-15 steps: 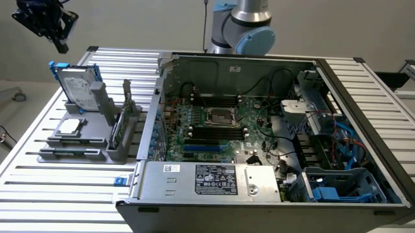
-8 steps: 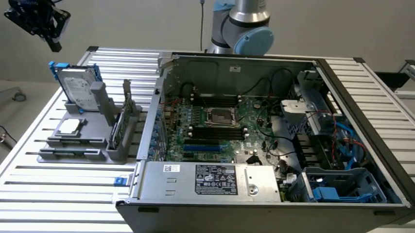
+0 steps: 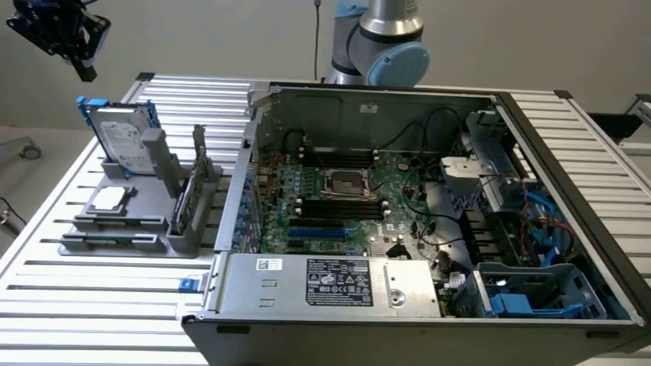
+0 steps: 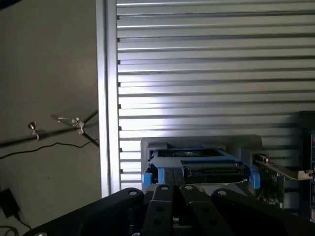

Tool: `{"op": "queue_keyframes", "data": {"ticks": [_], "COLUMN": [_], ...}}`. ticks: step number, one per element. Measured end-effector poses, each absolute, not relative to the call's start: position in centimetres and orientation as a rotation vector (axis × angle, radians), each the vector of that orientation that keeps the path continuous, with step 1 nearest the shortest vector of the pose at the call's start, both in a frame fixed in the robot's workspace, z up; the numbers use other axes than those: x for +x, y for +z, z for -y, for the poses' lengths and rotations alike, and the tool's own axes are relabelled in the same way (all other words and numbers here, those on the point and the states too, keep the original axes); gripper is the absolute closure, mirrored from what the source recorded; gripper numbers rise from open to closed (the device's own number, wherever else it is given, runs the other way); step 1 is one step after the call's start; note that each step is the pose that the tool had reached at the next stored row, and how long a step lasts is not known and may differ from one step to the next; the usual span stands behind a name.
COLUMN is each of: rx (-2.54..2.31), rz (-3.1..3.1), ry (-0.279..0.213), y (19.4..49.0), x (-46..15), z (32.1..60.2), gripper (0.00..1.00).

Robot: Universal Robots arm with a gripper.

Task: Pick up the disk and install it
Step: 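Pick up the disk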

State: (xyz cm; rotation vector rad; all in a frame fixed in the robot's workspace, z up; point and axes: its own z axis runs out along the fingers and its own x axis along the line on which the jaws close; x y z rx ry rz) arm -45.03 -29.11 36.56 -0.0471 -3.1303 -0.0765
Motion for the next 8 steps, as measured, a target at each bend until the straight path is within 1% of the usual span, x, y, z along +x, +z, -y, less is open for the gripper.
{"op": "queue_keyframes", "data": {"ticks": [8], "rx": [0.016], "rz": [3.130], "ry": [-0.076], "y": [36.52], "x": [-45.04], "z": [29.11], "gripper": [0.89]}}
